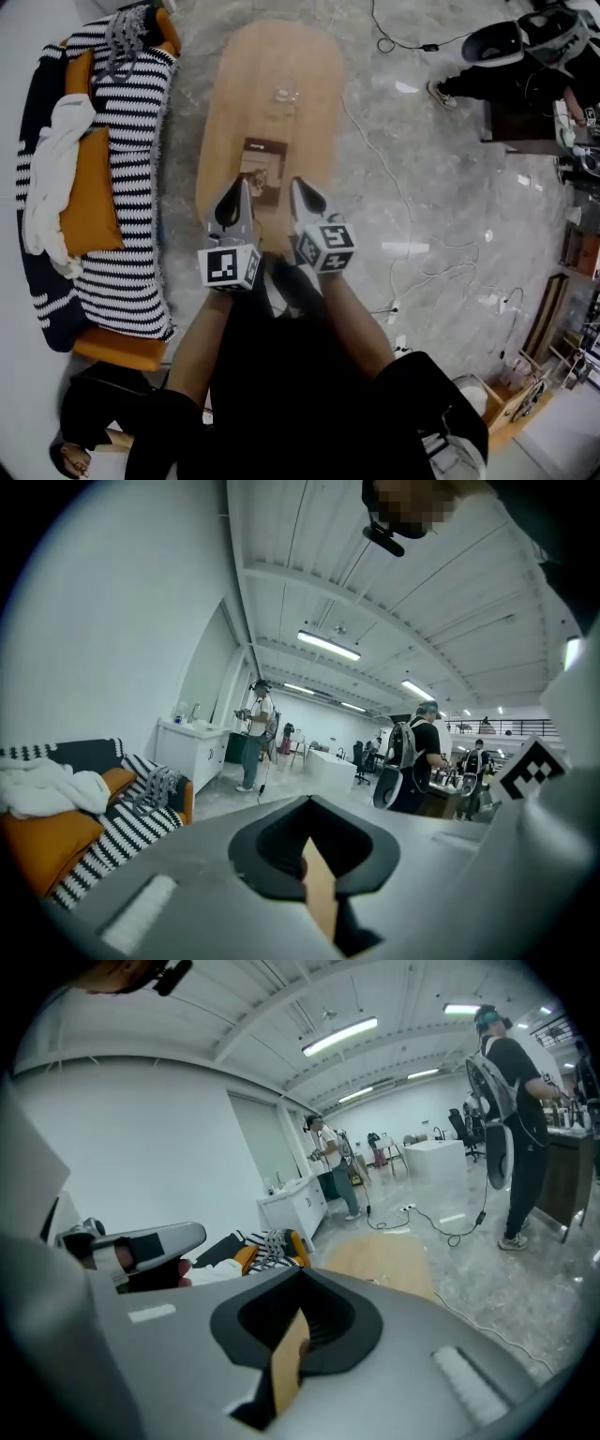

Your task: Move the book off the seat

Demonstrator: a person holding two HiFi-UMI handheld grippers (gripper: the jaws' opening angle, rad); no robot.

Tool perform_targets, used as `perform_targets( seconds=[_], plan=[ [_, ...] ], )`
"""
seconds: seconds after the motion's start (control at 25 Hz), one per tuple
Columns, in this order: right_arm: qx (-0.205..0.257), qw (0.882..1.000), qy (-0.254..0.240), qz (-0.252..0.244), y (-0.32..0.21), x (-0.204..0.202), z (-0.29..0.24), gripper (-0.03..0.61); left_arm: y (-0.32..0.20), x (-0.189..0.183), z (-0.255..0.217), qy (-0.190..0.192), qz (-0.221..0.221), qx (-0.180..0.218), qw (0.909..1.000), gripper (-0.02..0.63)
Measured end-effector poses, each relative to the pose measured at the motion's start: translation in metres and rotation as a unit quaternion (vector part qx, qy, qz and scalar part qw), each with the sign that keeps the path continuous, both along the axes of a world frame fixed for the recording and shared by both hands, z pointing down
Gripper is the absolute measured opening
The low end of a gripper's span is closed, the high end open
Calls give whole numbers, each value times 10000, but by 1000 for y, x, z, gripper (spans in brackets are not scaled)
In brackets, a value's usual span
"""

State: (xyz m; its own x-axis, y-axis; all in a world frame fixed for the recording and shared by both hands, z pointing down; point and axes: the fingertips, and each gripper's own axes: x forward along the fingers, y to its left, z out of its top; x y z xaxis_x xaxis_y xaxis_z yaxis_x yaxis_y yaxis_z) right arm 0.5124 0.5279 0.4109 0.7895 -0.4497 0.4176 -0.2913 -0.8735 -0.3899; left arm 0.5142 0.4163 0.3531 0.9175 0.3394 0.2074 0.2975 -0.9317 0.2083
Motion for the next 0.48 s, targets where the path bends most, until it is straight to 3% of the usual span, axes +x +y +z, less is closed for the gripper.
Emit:
perform_targets(
  seconds=[0.48],
  plan=[
    [-277,9947,990,-62,6,-47,-95,8,-5,-40,-76,519,-123,76,9985,6]
  ],
)
